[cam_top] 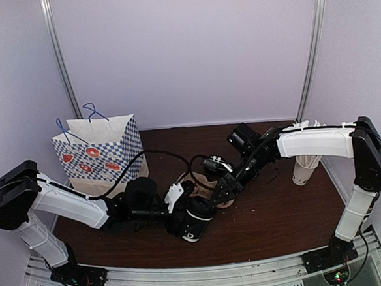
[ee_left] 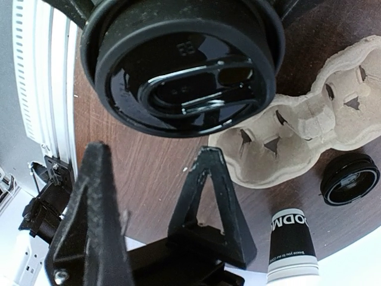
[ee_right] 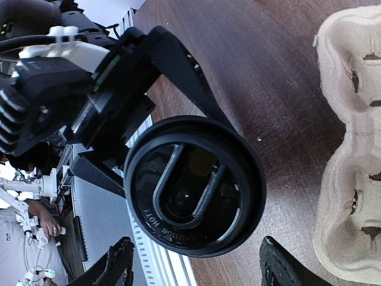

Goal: Pack the takeout coffee

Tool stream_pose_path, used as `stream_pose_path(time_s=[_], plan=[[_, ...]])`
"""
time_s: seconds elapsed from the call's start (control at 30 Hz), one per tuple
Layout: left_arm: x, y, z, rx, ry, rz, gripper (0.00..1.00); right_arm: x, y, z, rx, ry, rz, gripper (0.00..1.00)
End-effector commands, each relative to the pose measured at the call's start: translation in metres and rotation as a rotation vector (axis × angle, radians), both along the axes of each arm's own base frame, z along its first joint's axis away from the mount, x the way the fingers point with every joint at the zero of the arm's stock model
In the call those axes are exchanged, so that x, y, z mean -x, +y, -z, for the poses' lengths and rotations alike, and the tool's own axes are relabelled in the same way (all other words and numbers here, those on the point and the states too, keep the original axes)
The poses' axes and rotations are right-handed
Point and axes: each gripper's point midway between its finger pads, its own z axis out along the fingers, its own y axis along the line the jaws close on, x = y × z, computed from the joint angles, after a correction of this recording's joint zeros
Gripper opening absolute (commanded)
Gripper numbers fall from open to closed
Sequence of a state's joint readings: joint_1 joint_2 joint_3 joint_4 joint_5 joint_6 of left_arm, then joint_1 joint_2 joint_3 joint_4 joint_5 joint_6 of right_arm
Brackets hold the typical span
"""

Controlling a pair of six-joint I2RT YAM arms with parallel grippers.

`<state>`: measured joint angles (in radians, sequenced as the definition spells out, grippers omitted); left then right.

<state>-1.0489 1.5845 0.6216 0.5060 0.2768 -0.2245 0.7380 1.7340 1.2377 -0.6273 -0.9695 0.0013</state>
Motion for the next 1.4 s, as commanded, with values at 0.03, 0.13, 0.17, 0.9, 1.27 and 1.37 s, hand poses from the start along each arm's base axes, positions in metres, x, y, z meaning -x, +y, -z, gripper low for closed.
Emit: stream_pose_path(time_s=[0.03,0.13,0.17,0.9,1.27,1.37], plan=[[0.000,-0.001,-0.007,0.077,-0.064,0.007,0.83,0.001,0.005,-0.001,0.026,-0.093,-0.047,0.72],[0.003,0.005,-0.008,0.066,-0.073,-0.002,0.88,0.003,0.006,0.000,0.038,-0.115,-0.057,0.72],[0.004,0.006,-0.009,0.058,-0.078,-0.002,0.89,0.004,0.006,0.000,0.041,-0.126,-0.061,0.72],[0.035,0.060,0.006,-0.092,-0.030,-0.033,0.91,0.042,0.032,0.004,0.093,-0.226,-0.212,0.67],[0.043,0.080,0.007,-0.116,0.014,-0.066,0.90,0.045,0.038,-0.004,0.098,-0.260,-0.237,0.66],[0.043,0.084,0.002,-0.103,0.032,-0.091,0.90,0.049,0.041,-0.004,0.107,-0.265,-0.249,0.65]])
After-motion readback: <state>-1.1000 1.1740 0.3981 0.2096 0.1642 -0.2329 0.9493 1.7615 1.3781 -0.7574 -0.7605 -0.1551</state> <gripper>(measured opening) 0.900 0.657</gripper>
